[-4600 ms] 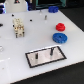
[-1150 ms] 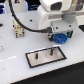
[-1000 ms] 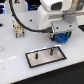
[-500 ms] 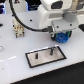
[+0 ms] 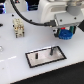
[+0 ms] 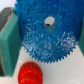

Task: Insert the blue gear onto the right peg, followed by the red gear

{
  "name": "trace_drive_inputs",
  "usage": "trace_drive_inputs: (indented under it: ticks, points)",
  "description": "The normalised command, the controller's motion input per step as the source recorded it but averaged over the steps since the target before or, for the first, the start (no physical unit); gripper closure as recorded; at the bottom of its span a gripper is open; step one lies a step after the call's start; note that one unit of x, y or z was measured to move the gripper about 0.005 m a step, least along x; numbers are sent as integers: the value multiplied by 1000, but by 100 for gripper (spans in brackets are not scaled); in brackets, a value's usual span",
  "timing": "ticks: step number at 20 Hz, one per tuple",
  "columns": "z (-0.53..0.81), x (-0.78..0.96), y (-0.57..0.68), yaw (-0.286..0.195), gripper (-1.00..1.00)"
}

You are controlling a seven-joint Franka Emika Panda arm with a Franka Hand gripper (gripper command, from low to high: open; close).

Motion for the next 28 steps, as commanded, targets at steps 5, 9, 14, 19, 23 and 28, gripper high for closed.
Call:
trace_drive_inputs:
  ticks: [5,9,14,19,23,28]
  points:
    - [466,552,-114,0,100]
    - [404,598,-271,0,100]
    - [257,563,-352,0,100]
    - [189,556,-369,0,100]
    - [127,505,-325,0,100]
    - [25,462,-307,0,100]
